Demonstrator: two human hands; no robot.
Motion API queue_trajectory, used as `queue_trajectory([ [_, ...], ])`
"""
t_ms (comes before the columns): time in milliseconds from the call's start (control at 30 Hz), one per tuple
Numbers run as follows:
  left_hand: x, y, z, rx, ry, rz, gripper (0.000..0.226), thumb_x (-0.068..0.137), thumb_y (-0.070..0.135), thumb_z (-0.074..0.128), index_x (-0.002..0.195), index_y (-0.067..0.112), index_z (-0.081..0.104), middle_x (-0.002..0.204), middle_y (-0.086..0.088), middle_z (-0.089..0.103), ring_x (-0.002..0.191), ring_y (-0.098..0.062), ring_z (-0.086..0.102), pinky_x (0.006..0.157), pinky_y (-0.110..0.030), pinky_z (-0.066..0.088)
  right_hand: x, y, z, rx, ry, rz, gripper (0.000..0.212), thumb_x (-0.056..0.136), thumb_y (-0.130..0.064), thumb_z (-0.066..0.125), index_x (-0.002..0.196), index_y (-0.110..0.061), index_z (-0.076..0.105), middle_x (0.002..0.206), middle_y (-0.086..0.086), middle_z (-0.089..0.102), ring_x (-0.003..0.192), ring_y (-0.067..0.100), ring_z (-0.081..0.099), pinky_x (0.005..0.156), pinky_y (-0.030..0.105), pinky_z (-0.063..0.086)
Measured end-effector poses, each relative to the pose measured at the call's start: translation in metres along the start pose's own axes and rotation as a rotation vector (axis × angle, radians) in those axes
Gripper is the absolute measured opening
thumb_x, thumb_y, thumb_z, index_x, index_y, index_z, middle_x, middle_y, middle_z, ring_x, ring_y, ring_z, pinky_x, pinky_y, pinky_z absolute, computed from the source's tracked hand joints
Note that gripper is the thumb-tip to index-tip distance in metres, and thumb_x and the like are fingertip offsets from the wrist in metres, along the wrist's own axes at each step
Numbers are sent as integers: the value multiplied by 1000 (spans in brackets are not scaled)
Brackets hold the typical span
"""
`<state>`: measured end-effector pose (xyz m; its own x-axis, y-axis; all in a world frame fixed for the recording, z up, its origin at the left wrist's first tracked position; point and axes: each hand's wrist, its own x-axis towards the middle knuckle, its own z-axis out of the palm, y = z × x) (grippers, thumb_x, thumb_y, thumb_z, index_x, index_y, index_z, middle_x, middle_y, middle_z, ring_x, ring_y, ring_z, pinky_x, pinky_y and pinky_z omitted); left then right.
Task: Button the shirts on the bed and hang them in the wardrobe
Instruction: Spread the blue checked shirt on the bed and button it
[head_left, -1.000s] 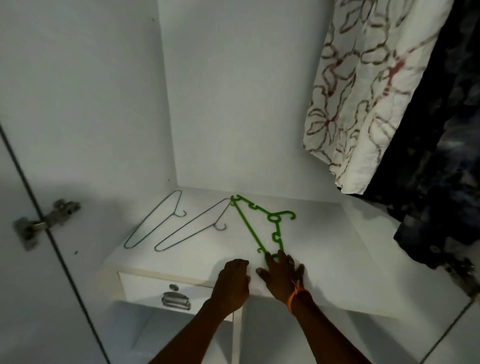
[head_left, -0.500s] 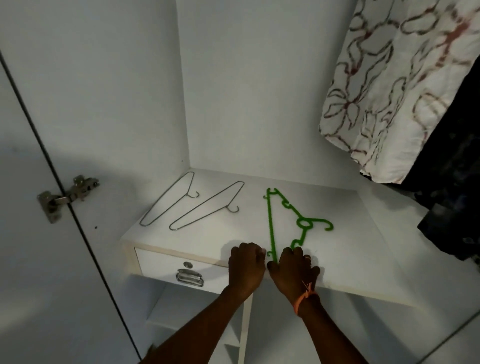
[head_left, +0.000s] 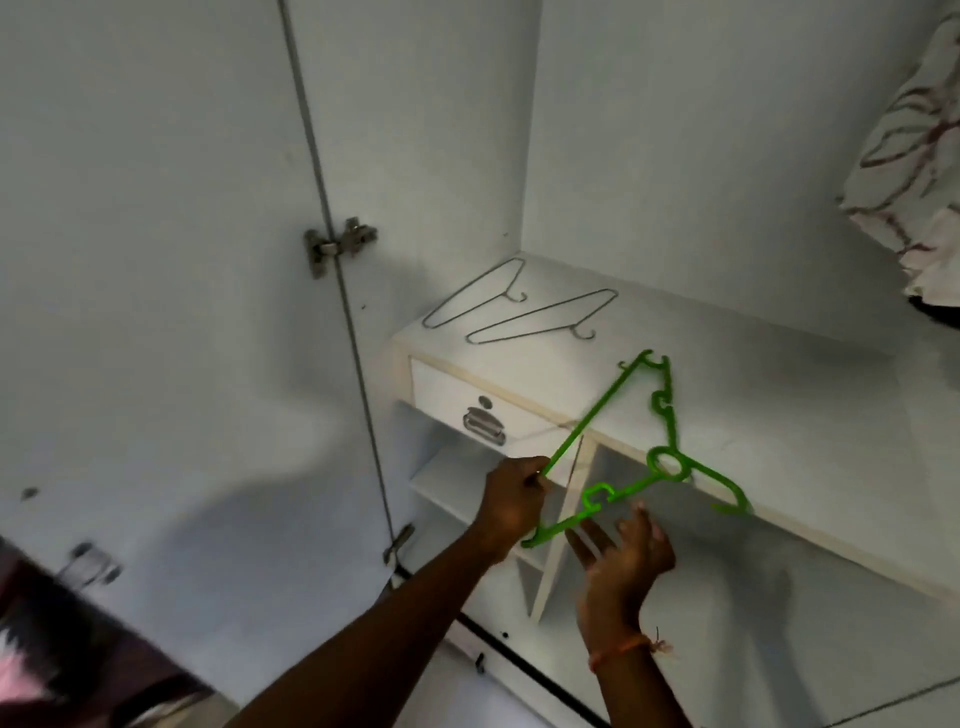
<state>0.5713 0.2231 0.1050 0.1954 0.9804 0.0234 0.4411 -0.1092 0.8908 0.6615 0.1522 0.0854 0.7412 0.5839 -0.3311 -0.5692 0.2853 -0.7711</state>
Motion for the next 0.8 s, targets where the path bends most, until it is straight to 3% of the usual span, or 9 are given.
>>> queue_trajectory([
  [67,-19,-24,-29,70,5,76,35,86,-16,48,111,-4,70,99,-18,71,95,-23,64,73,0,36,-6,7,4,69,-98,226,37,101,-43,49,127,-18,46,99,19,59,80,36,64,71,45,55],
  [167,-62,-59,-78,137,-19,104,37,87,-15,51,117,-1,68,93,-12,72,94,-27,67,81,-17,46,-36,30,16,92,-131,510,34,101,-51,40,98,-18,47,73,12,57,62,27,58,69,38,50],
  [233,-100,-86,-113,151,5,63,40,86,-14,50,118,2,68,86,-1,67,88,-22,65,79,-22,49,-65,57,18,37,-136,624,34,101,-51,41,85,-20,43,66,7,52,56,22,50,63,31,42],
  [367,-183,-132,-180,202,65,15,55,75,-17,43,117,8,68,76,13,58,70,1,57,69,-8,40,-127,116,10,-52,-106,799,43,97,-57,38,78,-18,39,67,6,46,57,20,43,63,29,36],
  [467,-252,-176,-232,139,129,-119,59,72,-22,43,114,9,70,72,15,60,57,7,53,66,-24,46,-180,162,5,-73,-117,864,51,99,-61,27,69,-20,33,52,4,39,49,18,34,58,25,28],
  [567,-327,-222,-285,198,220,-163,47,67,-14,53,95,16,75,79,11,68,65,12,55,63,-18,47,-262,206,0,-191,-197,869,53,99,-62,22,65,-22,29,38,-1,34,33,13,31,53,25,22],
  [633,-374,-247,-319,236,268,-263,37,73,-7,61,96,19,75,86,1,74,70,6,59,66,-20,51,-318,234,-2,-267,-245,883,46,96,-58,27,66,-24,30,39,-1,34,33,13,31,53,24,21],
  [800,-476,-305,-398,319,326,-529,26,74,4,77,95,19,77,89,1,74,77,-14,67,72,-30,54,-448,296,-10,-472,-348,864,42,91,-45,34,60,-17,38,40,1,38,38,16,34,50,22,26],
])
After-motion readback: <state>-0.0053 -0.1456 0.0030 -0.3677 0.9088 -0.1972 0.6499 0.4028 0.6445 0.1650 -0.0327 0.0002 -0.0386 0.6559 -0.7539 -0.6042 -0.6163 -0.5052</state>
